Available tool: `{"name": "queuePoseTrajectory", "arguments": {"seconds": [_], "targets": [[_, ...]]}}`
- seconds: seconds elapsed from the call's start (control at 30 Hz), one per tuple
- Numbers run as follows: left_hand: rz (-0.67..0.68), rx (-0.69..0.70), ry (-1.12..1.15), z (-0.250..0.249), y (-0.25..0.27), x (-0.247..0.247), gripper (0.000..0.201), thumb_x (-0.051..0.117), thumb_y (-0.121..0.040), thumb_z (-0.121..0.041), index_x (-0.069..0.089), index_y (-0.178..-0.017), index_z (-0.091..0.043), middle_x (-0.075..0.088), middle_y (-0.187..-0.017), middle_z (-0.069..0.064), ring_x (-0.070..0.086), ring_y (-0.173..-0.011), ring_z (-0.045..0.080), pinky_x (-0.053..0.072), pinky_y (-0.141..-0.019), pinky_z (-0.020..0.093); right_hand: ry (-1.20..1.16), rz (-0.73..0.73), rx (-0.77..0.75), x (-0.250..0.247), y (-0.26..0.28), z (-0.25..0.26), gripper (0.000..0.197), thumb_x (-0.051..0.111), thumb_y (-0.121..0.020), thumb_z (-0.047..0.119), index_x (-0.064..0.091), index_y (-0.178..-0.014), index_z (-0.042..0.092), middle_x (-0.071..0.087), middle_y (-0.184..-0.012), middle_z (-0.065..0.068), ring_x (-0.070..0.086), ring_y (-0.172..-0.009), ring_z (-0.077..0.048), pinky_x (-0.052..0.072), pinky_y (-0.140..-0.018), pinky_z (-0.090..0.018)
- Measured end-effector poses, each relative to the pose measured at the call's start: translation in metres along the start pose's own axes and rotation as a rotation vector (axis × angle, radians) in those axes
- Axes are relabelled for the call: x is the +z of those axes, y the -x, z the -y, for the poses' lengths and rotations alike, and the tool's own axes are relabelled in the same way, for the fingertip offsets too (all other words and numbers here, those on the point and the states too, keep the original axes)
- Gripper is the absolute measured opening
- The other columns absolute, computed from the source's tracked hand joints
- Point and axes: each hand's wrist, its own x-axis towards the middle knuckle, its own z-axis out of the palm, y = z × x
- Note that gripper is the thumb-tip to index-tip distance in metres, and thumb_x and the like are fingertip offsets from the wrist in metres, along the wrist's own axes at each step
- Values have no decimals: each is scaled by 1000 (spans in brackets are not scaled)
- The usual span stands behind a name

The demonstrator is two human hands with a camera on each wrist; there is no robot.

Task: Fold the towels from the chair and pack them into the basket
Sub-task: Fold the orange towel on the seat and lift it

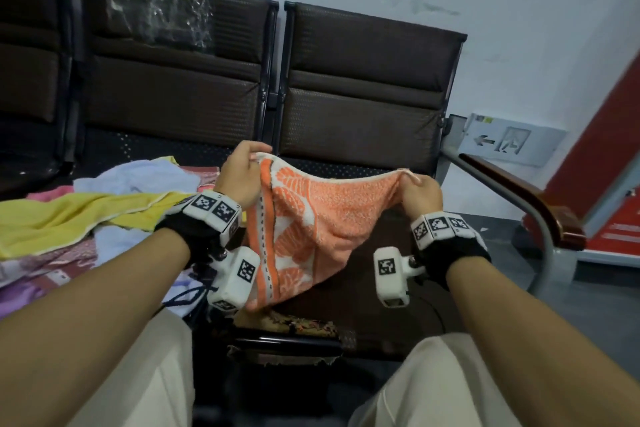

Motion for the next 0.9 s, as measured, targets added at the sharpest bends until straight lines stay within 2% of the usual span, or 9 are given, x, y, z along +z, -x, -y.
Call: {"name": "queuePoseTrajectory", "arguments": {"seconds": [0.07, 0.17, 0.27, 0.33, 0.47, 0.6, 0.7, 0.8, 0.9], "targets": [[-42, 48, 39, -17, -8, -4, 29, 40, -92, -10, 58, -109, -25, 60, -107, -5, 54, -99, 12, 41, -79, 21, -100, -76, -49, -8, -6, 16, 28, 55, -91, 18, 67, -81, -5, 62, -76, -19, 60, -79, -22, 40, -66, -33], [-170, 114, 84, -45, -24, -18, 30, 41, -89, -9, 60, -108, -23, 59, -103, -6, 53, -95, 9, 38, -74, 16, -200, -229, -53, -27, -18, 40, 24, 61, -90, 23, 68, -97, 2, 67, -94, -14, 61, -90, -22, 44, -76, -28], [-286, 149, 25, -60, -38, -39, 32, 39, -87, -6, 58, -109, -20, 59, -100, -3, 52, -91, 11, 34, -72, 13, -198, -389, -88, -49, -31, 52, 11, 61, -90, 21, 60, -84, 11, 57, -84, -7, 51, -80, -17, 37, -68, -22], [-266, 182, -94, -59, -40, -45, 34, 38, -88, -4, 57, -113, -16, 61, -103, 4, 54, -93, 18, 35, -76, 20, -158, -435, -134, -56, -34, 53, 15, 61, -90, 17, 55, -78, 11, 55, -80, -7, 49, -77, -17, 34, -65, -20], [-232, 165, -140, -40, -35, -34, 35, 37, -90, 1, 55, -118, -9, 61, -116, 16, 55, -107, 31, 40, -87, 31, -153, -381, -78, -41, -34, 42, 14, 58, -91, 17, 52, -80, 11, 55, -84, -8, 49, -81, -18, 33, -71, -22], [-214, 57, -125, -9, -34, -13, 32, 36, -91, -2, 56, -115, -13, 61, -109, 9, 54, -97, 24, 38, -79, 28, -150, -313, 72, -16, -32, 9, 12, 52, -92, 20, 55, -85, 10, 56, -93, -9, 48, -87, -21, 32, -75, -26], [-163, 12, -124, 13, -37, -3, 30, 37, -91, -4, 56, -110, -17, 58, -101, 1, 50, -89, 15, 36, -77, 27, -118, -298, 120, -4, -29, -16, 19, 55, -91, 21, 63, -97, 5, 62, -100, -12, 54, -93, -26, 35, -78, -27], [-130, -48, -94, 35, -40, 7, 28, 41, -90, -5, 57, -109, -19, 58, -102, -2, 53, -93, 16, 41, -81, 29, -118, -292, 180, 9, -30, -40, 19, 57, -90, 19, 67, -95, 3, 63, -94, -12, 54, -87, -24, 34, -74, -23], [-116, -176, 13, 53, -38, 21, 23, 47, -90, -7, 59, -106, -19, 63, -108, 4, 59, -99, 20, 49, -90, 39, -122, -253, 246, 23, -30, -58, 22, 56, -89, 16, 68, -98, 0, 61, -90, -9, 51, -83, -19, 32, -71, -22]]}}
